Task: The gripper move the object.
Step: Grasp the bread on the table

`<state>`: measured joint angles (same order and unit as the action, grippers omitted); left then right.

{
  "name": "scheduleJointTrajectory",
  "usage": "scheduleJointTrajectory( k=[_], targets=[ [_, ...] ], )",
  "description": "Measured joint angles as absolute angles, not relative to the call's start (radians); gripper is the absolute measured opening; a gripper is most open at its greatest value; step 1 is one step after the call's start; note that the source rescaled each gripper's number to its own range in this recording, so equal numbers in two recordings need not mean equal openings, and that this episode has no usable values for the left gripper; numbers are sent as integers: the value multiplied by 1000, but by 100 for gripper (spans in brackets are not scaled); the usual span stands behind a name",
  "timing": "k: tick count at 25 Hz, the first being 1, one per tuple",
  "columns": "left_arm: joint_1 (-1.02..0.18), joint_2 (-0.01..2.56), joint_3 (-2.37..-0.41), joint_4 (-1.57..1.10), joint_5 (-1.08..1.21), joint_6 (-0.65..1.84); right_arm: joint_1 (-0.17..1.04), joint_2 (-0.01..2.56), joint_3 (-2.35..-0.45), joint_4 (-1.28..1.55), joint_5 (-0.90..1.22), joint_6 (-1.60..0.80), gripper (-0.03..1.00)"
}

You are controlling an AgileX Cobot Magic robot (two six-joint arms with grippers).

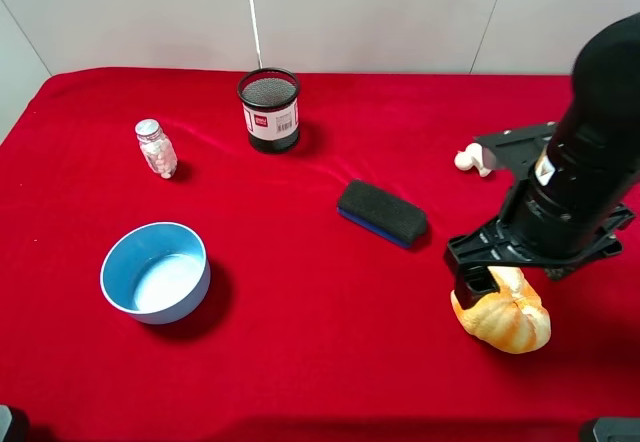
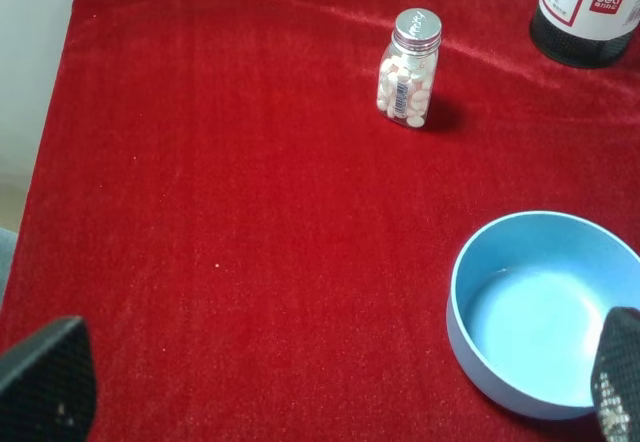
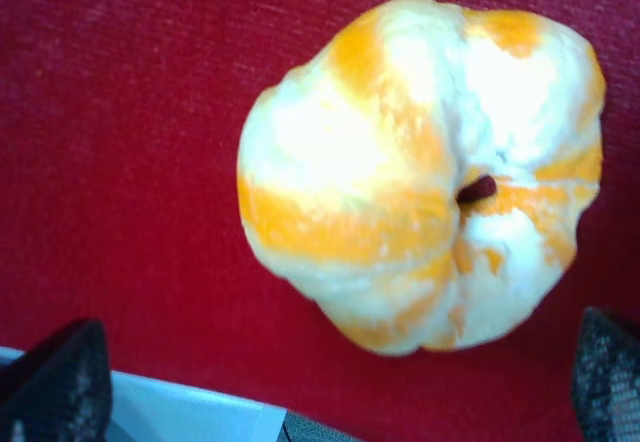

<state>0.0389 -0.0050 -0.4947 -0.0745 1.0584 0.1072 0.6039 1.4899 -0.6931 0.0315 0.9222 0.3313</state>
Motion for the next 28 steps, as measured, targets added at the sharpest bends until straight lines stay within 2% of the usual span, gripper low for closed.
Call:
scheduleJointTrajectory(
  k=[10,28],
  targets=[
    [39,-5,-495,-75,1058,107,604,1608,-686,32,831,309,100],
    [39,-5,-495,-75,1058,107,604,1653,-610,51,660,305,100]
  ],
)
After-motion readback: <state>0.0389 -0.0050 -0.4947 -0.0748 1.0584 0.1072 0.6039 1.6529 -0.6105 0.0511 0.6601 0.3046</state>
